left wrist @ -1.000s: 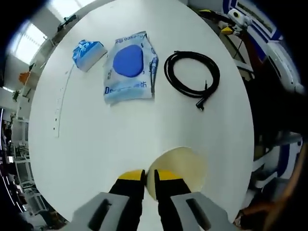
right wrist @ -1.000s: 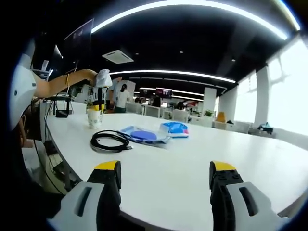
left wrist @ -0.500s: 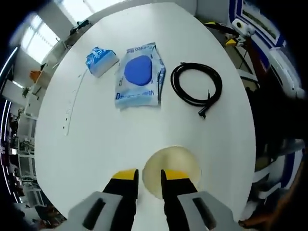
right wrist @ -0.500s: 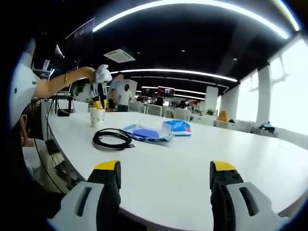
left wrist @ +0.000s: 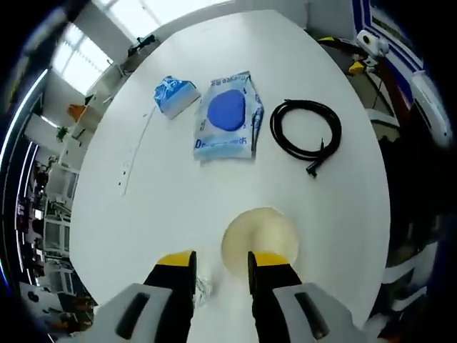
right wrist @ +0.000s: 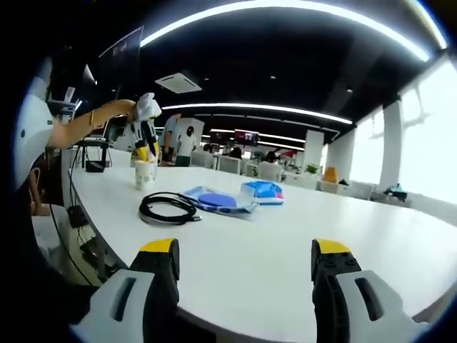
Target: Arrange the tabletop items into an orderly group along one side of the table until the central work area is clear of visible clutter.
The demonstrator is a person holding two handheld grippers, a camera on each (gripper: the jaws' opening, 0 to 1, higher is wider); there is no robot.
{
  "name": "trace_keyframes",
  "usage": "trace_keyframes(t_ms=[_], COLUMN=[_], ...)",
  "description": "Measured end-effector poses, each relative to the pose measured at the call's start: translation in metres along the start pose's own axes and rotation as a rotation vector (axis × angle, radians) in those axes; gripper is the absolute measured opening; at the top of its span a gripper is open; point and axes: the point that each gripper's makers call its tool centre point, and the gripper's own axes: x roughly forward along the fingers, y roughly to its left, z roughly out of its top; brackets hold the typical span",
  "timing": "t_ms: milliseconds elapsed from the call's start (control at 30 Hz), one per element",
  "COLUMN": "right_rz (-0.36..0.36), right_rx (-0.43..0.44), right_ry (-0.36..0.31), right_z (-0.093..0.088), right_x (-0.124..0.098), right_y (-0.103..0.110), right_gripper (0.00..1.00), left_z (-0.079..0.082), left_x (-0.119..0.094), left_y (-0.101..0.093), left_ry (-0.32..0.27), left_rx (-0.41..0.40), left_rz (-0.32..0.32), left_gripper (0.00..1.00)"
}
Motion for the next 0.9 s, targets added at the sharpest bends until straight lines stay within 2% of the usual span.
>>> trace_keyframes(t_ms=[100, 300, 433, 600, 900], right_rz=[0.006, 0.023, 0.036, 0.043, 0.062], right_rx=[0.0, -0.007, -0.015, -0.033, -0.029], right_ry=[-0.008, -0.011, -0.022, -0.017, -0.049], right_z=[0.002, 0.005, 0.011, 0.012, 0.022], right_x=[0.001, 0.003, 0.007, 0.008, 0.01], right_y=[0.002, 0.008, 0.015, 0.018, 0.026], right_gripper=[0.72, 0.72, 0.72, 0.72, 0.73], left_z=[0.005, 0.007, 0.007, 0.014, 0.015], left_x=[-0.004, -0.007, -0.01, -0.017, -0.022], left_y=[-0.005, -0.022, -0.021, -0.025, -0.041], left_ry=[-0.029, -0.061, -0.062, -0.114, -0.13], left_rx=[-0.013, 0.0, 0.022, 0.021, 0.03], left_rz=[0.015, 0.001, 0.039, 0.051, 0.061], left_gripper=[0.28, 0.28, 0.28, 0.28, 0.3])
